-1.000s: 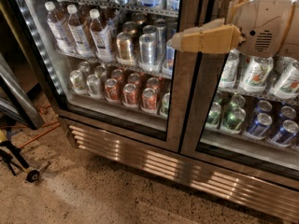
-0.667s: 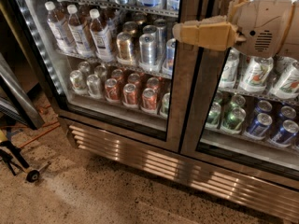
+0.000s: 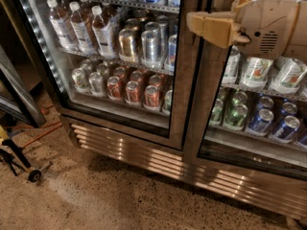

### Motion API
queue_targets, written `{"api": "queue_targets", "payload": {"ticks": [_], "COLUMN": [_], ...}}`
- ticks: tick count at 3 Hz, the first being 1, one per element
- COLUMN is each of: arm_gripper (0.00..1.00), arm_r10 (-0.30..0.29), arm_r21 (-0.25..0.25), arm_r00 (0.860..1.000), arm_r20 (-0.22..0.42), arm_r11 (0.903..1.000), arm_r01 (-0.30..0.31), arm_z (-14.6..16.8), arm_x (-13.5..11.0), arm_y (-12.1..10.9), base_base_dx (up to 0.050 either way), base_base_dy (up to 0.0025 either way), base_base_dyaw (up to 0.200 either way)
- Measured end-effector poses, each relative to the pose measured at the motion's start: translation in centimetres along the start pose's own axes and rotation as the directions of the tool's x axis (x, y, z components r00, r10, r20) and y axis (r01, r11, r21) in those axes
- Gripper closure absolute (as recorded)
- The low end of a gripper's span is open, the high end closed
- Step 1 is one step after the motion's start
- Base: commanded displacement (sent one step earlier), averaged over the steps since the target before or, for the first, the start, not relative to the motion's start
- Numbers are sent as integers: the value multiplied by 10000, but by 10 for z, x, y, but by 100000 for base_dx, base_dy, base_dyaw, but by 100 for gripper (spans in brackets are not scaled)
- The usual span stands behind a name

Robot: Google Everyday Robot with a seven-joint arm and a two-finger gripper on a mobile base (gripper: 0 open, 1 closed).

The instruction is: Open right fridge door

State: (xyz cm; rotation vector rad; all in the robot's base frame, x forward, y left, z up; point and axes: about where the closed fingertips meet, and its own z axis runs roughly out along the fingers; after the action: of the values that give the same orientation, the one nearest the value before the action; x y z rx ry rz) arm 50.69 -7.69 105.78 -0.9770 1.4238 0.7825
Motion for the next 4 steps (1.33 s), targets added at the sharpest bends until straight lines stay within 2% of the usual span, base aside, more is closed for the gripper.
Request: {"api": "queue_targets", "payload": {"ticks": [2,4], "arm_gripper": [100,100], "arm_r10": [0,0], "arm_r21": [0,0], "arm_r00": [10000,10000], "arm_r20": [0,0], "arm_r11": [10000,10000], "arm_r01": [0,0], "arm_z": [0,0], "arm_x": [0,0], "arm_y": [0,0], "base_base_dx": [-4911,8], "base_base_dy": [10,0], "base_base_dyaw": [-88,-16256]}}
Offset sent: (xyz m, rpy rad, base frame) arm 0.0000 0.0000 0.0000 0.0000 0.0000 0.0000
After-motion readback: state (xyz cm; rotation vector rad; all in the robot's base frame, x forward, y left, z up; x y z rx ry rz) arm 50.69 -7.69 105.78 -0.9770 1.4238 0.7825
